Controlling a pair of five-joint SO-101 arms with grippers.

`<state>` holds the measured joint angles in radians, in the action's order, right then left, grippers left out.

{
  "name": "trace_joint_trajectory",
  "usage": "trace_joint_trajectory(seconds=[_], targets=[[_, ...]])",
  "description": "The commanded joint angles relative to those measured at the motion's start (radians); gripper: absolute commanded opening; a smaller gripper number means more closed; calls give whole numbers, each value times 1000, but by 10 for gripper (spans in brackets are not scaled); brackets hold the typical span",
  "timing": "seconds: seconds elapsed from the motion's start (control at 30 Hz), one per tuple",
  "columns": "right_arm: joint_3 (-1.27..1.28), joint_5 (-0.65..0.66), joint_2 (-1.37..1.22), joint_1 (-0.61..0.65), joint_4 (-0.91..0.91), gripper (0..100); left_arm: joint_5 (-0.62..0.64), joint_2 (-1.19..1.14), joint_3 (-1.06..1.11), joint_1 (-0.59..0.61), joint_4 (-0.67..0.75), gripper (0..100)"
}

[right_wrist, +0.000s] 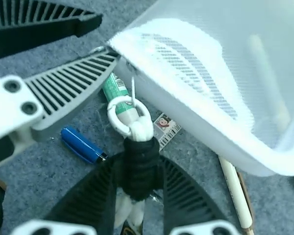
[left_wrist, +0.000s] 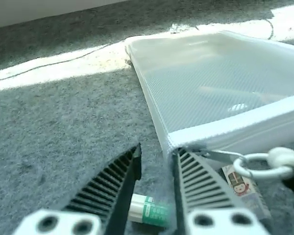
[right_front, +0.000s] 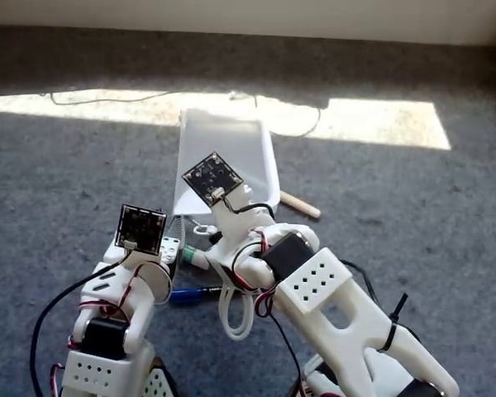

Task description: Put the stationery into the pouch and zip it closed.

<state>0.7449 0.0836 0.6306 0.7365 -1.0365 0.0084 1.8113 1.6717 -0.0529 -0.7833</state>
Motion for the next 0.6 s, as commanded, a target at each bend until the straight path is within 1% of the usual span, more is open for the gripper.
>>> trace_joint_trajectory(seconds=[0.0,0.1,0.23,0.33,0.57], targets=[[-15,-3,47,-16,-8,5,5,13,2,-5,21,86],[-10,-3,94,-22,-18,5,5,13,2,2,21,75],[1,2,196,-79,-58,5,5,13,-27,45,21,54],[41,2,254,-105,-54,5,5,12,-35,51,20,31],[64,2,292,-124,-53,5,5,12,-36,56,20,16]])
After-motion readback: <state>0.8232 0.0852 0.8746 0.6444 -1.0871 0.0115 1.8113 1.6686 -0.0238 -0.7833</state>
